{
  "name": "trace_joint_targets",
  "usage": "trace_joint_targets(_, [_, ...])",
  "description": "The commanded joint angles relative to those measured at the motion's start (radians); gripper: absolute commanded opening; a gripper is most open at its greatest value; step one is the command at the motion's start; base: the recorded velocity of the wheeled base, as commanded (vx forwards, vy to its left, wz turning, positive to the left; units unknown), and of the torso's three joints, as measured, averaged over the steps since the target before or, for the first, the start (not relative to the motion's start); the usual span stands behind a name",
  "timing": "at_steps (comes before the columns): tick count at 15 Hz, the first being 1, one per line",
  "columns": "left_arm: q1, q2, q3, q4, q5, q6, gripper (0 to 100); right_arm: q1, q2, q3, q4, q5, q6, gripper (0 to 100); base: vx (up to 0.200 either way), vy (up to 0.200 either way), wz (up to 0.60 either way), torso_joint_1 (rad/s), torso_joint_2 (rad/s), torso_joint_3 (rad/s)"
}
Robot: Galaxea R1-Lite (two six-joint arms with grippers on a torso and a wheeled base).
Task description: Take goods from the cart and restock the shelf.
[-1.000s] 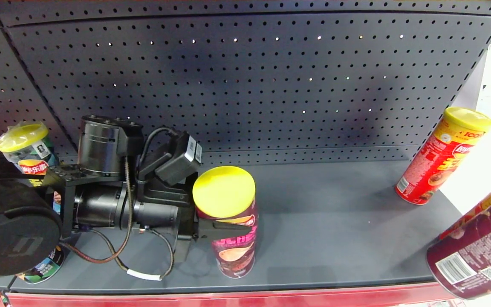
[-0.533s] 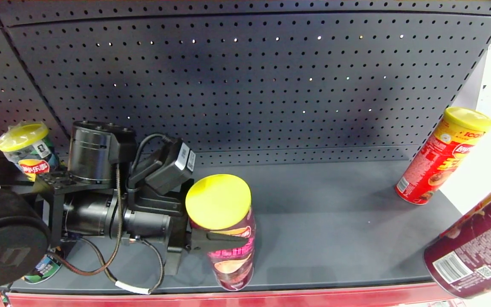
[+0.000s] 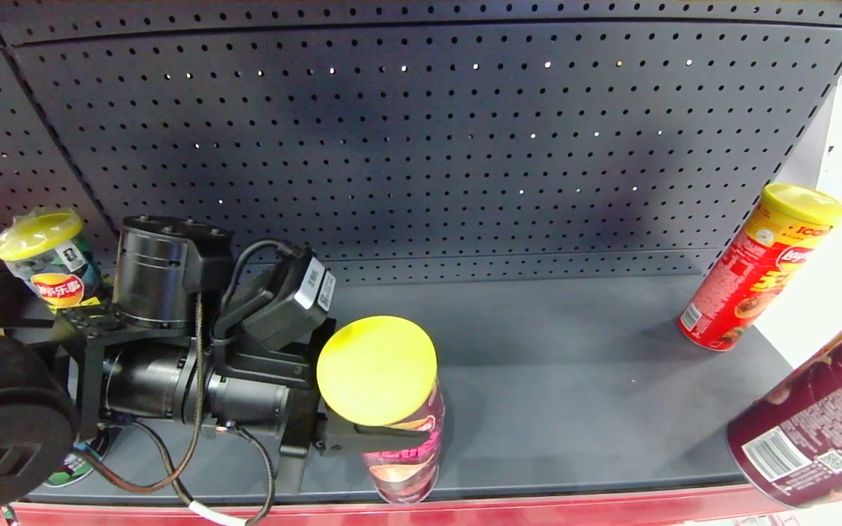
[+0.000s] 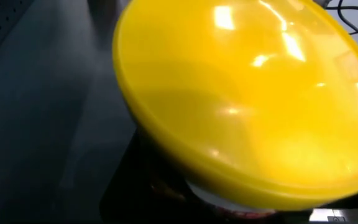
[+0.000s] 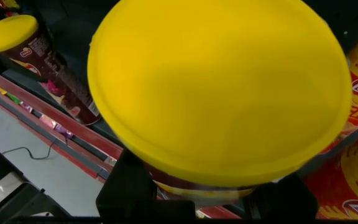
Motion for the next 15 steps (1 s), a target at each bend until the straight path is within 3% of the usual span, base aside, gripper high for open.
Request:
trace_joint_targets(1, [-0.003,0.002,0.009,0.004,0.005,-0.001,0,0.000,0.001,-0.002,0.000,0.000,0.000,0,0.000,0.000,0.00,0.000,0.00,0.000])
trace_joint_targets(5, [0.001,0.011,0.003,-0.001,0.025,0.000,0,0.000,0.001,-0.007,0.002,0.000,-0.002,0,0.000,0.000,0.00,0.000,0.00,0.000])
trace_joint_targets(6, [0.002,0.012,0.005,-0.001,0.031,0.000,100,0.000,0.003,-0.008,0.002,0.000,-0.002,0,0.000,0.000,0.00,0.000,0.00,0.000])
trace_joint_targets(11, [0.027,-0.023,0.035,-0.001,0.100,-0.005,100,0.017,0.052,-0.059,0.000,0.000,-0.006,0,0.000,0.000,0.00,0.000,0.00,0.000])
trace_joint_targets(15, [0.091,-0.153,0.146,0.002,0.108,-0.020,100,0.125,0.207,-0.120,-0.018,-0.004,-0.049,0,0.000,0.000,0.00,0.000,0.00,0.000])
